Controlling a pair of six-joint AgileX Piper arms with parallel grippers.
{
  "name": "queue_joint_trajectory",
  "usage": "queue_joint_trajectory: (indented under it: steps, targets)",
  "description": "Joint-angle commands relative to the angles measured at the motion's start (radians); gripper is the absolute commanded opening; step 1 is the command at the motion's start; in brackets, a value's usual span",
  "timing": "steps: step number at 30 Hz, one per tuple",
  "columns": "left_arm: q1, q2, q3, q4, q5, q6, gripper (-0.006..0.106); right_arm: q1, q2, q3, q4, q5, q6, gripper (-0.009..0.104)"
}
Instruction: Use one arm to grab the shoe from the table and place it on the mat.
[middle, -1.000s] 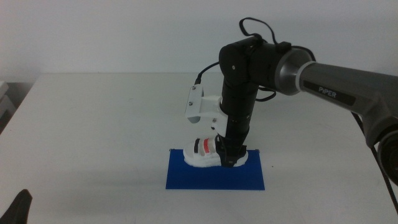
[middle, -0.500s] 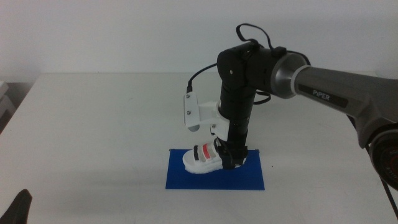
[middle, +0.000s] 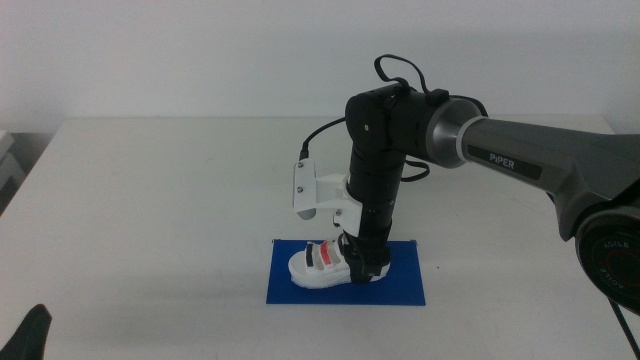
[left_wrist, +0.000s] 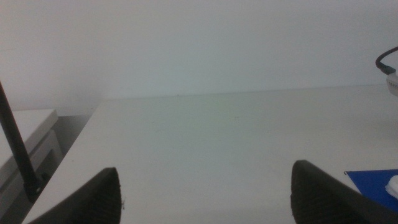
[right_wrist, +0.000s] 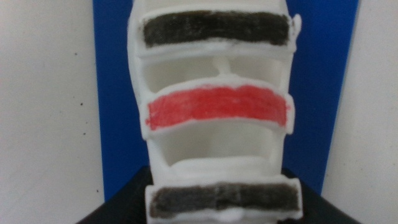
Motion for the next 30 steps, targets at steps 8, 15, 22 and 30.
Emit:
queue_joint_trajectory:
  steps: [8,15,22,30]
  targets:
    - [-0.004,-0.014,0.007,-0.01,-0.082,-0.005,0.094,-0.002,-0.064,-0.029,0.01,0.0,0.033,0.039]
    - [-0.004,-0.014,0.007,-0.01,-0.082,-0.005,0.094,-0.002,-0.084,-0.029,0.012,-0.016,0.077,0.076]
    - [-0.004,-0.014,0.007,-0.01,-0.082,-0.005,0.094,-0.043,-0.268,-0.027,0.006,-0.053,0.217,0.078]
    - [-0.004,-0.014,0.007,-0.01,-0.082,-0.005,0.094,-0.205,-0.645,0.23,0.028,-0.231,0.628,0.068]
